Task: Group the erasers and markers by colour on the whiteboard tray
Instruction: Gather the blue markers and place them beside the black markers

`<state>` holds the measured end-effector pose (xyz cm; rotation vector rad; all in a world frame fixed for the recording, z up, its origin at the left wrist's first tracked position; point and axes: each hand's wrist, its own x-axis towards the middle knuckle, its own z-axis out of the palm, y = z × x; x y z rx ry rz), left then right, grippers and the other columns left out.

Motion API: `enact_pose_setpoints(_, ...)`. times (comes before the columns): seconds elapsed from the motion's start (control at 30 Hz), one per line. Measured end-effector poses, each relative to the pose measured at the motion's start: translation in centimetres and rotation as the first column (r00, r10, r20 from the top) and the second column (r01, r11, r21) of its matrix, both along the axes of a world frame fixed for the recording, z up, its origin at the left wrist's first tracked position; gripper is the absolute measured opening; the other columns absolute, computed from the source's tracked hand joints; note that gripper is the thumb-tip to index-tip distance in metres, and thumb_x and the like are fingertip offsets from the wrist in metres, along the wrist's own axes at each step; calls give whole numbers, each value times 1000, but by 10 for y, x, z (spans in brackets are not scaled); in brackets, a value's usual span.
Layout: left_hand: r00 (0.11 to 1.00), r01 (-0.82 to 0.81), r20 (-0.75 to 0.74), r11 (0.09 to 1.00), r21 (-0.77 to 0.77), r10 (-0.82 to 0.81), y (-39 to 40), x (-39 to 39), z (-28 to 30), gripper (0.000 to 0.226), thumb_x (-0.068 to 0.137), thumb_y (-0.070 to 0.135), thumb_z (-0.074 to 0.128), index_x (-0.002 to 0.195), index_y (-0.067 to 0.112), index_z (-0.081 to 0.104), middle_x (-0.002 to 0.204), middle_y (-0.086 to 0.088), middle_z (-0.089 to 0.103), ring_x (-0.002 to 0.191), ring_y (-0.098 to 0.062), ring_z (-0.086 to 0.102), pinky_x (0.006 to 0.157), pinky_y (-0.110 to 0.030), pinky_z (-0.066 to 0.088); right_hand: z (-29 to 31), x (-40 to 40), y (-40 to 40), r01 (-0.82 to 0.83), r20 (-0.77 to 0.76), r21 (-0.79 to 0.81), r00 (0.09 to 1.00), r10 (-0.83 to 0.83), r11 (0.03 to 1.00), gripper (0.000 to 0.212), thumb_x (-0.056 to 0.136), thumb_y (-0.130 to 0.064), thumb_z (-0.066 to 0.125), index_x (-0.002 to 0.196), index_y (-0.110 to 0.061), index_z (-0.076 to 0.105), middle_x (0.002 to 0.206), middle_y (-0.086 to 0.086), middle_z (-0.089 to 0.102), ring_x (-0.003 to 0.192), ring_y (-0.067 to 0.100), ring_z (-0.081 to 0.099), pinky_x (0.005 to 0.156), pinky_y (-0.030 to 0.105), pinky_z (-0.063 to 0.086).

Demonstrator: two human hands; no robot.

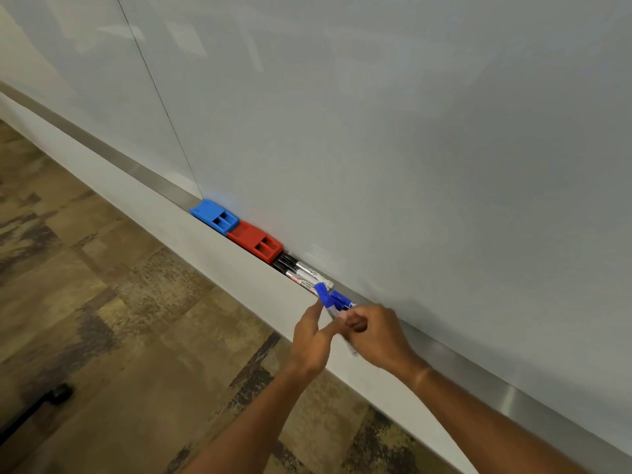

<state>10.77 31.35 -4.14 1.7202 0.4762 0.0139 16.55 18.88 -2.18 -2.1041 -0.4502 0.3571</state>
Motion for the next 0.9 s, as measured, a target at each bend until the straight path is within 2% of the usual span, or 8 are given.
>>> enact_pose_setpoints(0.07,995,104,-26,952,287,-100,8,-4,-5,75,92,55,49,153,20,21,159,2,22,146,-17,19,116,-35,16,3,11,-5,80,177,-223,983,-40,972,11,82,-27,71,90,-20,74,81,-6,75,72,7,70,67,21,57)
enact_pose_setpoints(0.17,959,277,-139,723,633,-246,20,-12,-12,99,80,77,21,154,15,-4,162,-4,-9,149,-18,-10,119,-34,-2,5,24,-10,135,313,-488,949,28,862,12,87,-28,62,90,-19,69,88,1,73,82,21,69,66,25,53)
enact_pose_setpoints(0.23,934,355,-248,577,736,-259,25,-15,-15,99,78,74,14,152,13,-11,160,-8,-17,148,-22,-17,122,-38,-5,6,28,-10,127,326,-605,940,99,786,13,87,-30,63,93,-19,65,94,4,70,85,24,67,62,25,45)
enact_pose_setpoints(0.3,915,402,-317,522,752,-248,27,-16,-15,97,80,70,18,152,13,-13,160,-10,-20,148,-24,-18,122,-43,-1,7,30,-9,110,313,-685,937,155,720,17,85,-30,65,97,-18,61,99,5,68,88,25,66,62,27,43)
enact_pose_setpoints(0.4,904,427,-349,512,745,-246,28,-17,-17,93,88,66,30,153,14,-12,160,-10,-20,148,-24,-18,122,-44,1,8,31,-6,93,296,-762,930,218,641,23,83,-26,69,100,-17,56,103,6,65,92,24,64,65,29,43)
enact_pose_setpoints(0.53,914,406,-330,528,746,-237,29,-16,-21,90,92,60,38,154,15,-10,160,-9,-19,148,-24,-16,122,-42,1,9,34,1,86,277,-804,930,243,589,25,83,-23,68,103,-17,53,108,6,62,98,24,63,74,32,48)
enact_pose_setpoints(0.9,930,367,-282,577,729,-236,35,-14,-26,92,89,58,41,154,15,-7,161,-9,-17,148,-23,-15,119,-37,-4,9,38,7,84,236,-810,953,191,581,32,81,-25,73,106,-16,55,110,7,63,101,24,64,76,32,51)
